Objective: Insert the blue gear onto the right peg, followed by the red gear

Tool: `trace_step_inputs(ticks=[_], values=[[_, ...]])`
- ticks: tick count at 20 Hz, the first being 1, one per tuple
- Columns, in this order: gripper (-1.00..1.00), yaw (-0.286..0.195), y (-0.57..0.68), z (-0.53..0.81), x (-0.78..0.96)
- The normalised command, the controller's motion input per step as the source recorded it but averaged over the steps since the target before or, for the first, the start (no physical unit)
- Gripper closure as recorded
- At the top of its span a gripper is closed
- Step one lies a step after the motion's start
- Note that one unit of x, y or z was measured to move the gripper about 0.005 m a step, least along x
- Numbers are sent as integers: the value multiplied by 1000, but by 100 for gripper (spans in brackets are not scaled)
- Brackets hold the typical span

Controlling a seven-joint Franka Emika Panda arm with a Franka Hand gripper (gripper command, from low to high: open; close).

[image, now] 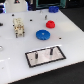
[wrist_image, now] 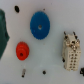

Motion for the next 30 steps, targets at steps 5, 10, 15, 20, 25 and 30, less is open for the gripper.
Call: trace_step_inputs(ticks=[5,10,15,20,25,30], values=[[-100,0,305,-364,-499],[-100,0,252,-434,-417],[-100,0,96,-483,-253],[-100,0,-1,-513,-194],[-100,0,17,-549,-213],[-100,0,-12,-501,-143]])
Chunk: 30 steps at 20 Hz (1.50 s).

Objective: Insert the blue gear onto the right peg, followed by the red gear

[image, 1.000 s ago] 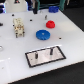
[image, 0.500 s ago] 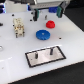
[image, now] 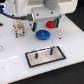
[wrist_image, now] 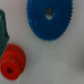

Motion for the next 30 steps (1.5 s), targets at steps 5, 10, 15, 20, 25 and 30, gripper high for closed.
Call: trace_step_inputs(ticks=[5,10,15,20,25,30], values=[[-100,0,-1,-413,-148],[-100,0,2,-307,-265],[100,0,8,-225,-361],[100,0,-2,-117,-311],[100,0,0,129,-70],[100,0,9,445,351]])
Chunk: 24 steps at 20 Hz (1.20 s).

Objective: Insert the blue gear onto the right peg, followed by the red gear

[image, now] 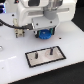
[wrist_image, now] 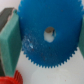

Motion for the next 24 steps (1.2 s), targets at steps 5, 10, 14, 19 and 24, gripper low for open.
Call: trace_step_inputs(ticks=[5,10,14,19,24], values=[[100,0,1,421,543],[100,0,1,430,609],[100,0,-7,444,652],[100,0,-4,429,693],[100,0,-68,222,668]])
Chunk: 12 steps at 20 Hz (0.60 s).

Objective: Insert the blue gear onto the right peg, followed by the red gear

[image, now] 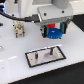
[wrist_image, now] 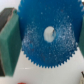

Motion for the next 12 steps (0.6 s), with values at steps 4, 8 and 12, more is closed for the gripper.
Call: trace_step_inputs(ticks=[4,8,12], values=[[100,0,-111,119,663],[100,0,-37,42,608],[100,0,-32,-2,481]])
